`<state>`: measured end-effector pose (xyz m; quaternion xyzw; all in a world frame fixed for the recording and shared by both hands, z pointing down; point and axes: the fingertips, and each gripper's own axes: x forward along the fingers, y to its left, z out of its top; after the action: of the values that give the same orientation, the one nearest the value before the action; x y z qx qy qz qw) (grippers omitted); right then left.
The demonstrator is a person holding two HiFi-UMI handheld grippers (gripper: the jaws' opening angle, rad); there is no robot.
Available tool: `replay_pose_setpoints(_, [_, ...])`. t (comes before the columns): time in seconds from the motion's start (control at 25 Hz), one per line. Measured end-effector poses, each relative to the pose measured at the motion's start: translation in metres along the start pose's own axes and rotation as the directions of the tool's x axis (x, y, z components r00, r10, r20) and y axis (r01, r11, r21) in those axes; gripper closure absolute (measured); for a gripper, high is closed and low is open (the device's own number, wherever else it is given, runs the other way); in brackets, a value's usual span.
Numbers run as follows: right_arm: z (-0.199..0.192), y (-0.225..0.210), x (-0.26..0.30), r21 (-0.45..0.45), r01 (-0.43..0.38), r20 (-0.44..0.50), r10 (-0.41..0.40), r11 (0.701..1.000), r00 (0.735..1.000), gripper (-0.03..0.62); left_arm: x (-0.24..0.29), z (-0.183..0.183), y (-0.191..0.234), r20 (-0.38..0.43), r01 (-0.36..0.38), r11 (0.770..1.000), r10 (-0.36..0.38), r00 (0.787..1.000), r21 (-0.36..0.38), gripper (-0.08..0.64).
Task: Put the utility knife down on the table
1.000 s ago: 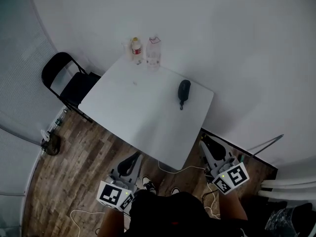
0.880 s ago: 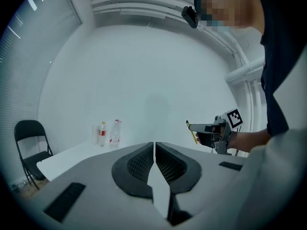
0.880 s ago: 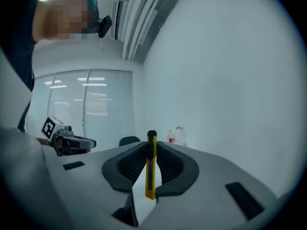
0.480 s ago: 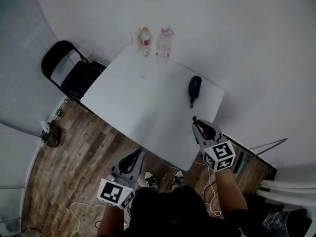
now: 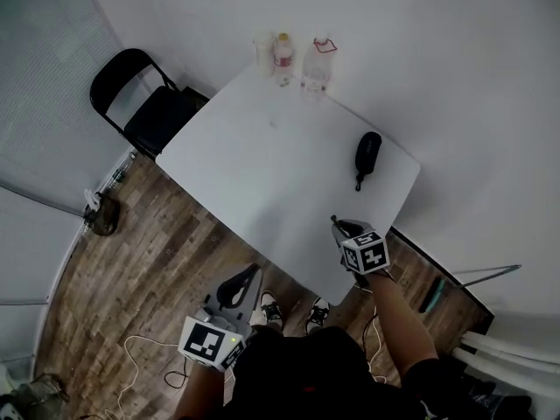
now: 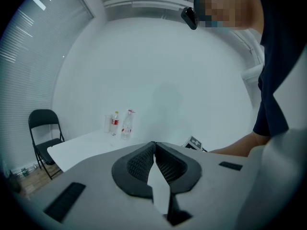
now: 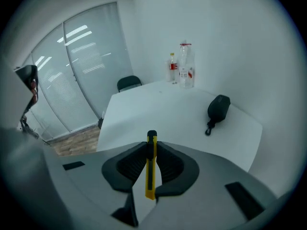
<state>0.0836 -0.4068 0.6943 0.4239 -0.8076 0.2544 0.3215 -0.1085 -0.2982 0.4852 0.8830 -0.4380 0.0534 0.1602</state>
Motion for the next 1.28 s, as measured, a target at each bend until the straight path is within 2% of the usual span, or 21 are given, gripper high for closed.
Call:
replay_pose_setpoints(0.2, [-0.030,-0.006,0.031,0.015,-0.004,-0.115,0.006,1.000,0.993,0.517,0.004,-0.002,0.004,-0.021,-0.011,1.000,0.011,1.000,-0.007,0.529])
replay_pose_setpoints(0.6, [-0.056,-0.009,0.054,-0.034,0.011,-0.252,-0.019,0.999,0.968,0.517,0.012,0.000,0.008,-0.039,0.000,1.000,0.001,0.999,0.006,0.529])
replay_pose_setpoints(0.8, [-0.062,-0.009,0.054,-0.038,0.010,-0.253,-0.019,0.999,0.967,0.517,0.009,0.002,0.007,-0.051,-0.007,1.000,0.008,0.999,0.009,0.529])
replay_pose_setpoints(0.88, [-0.061,-0.009,0.053,-0.039,0.001,-0.232,-0.010,0.999,0.973,0.515,0.008,0.000,0.008,-0.057,-0.018,1.000,0.019,0.998,0.017,0.529])
replay_pose_setpoints(0.96, [-0.057,-0.008,0.049,-0.028,0.000,-0.186,-0.005,1.000,0.983,0.475,0.005,-0.002,0.010,-0.051,-0.023,0.999,0.025,0.998,0.037,0.529])
replay_pose_setpoints(1.08, [-0.022,-0.001,0.021,-0.032,0.010,-0.007,-0.010,0.999,1.000,0.471,0.001,0.001,0.004,-0.045,-0.016,0.999,0.018,0.999,0.045,0.529])
replay_pose_setpoints(1.16, [0.012,0.006,-0.012,-0.032,0.021,0.132,-0.017,0.999,0.991,0.472,0.002,0.003,-0.002,-0.043,-0.003,0.998,0.006,0.999,0.059,0.529])
replay_pose_setpoints(1.28, [0.056,0.010,-0.066,-0.019,0.042,0.291,-0.034,0.999,0.956,0.497,0.007,0.010,-0.013,-0.030,0.015,0.996,-0.013,0.999,0.083,0.529])
